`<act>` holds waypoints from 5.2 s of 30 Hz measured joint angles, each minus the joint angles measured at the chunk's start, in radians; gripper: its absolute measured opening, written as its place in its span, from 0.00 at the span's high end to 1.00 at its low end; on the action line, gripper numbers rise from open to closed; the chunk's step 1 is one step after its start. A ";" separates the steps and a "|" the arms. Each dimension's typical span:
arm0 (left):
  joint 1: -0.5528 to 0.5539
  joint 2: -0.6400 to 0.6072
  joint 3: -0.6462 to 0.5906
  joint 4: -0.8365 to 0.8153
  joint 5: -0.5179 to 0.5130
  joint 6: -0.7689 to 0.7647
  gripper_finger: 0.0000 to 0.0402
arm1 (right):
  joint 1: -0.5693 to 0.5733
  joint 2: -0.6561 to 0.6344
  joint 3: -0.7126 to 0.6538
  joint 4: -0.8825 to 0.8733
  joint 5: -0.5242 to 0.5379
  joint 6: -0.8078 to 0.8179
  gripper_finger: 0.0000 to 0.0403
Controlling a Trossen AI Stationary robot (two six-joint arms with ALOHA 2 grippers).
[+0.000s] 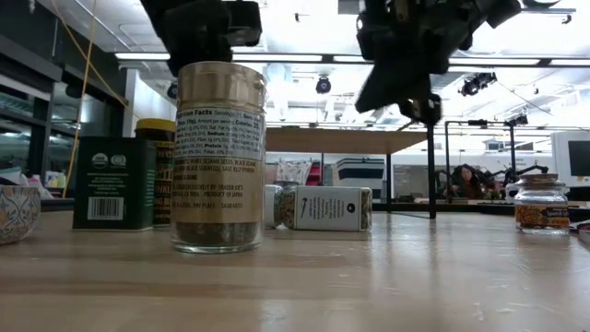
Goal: Shelf spices
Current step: Adjust the white seasoning bottle
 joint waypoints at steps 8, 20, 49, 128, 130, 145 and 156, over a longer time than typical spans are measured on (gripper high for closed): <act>0.018 -0.004 0.000 -0.058 0.011 -0.047 0.97 | -0.021 0.000 0.000 0.000 -0.020 -0.344 0.62; 0.017 -0.004 0.000 -0.083 0.014 -0.203 0.84 | -0.040 0.108 0.000 0.084 0.047 -0.621 0.18; -0.114 -0.005 0.001 -0.081 -0.016 -0.395 0.78 | -0.007 0.476 0.257 0.032 0.144 -0.617 0.18; -0.101 -0.394 0.087 0.872 -0.210 0.281 0.24 | -0.175 0.142 0.714 0.632 -0.164 -0.338 0.55; -0.101 -0.368 0.128 0.829 -0.208 0.311 0.24 | -0.175 0.143 0.714 0.620 -0.164 -0.356 0.55; -0.070 -0.278 0.214 0.772 -0.188 0.297 0.24 | -0.149 0.143 0.714 0.611 -0.172 -0.399 0.55; -0.070 -0.278 0.215 0.808 -0.224 0.291 0.53 | -0.151 0.142 0.714 0.604 -0.158 -0.437 0.51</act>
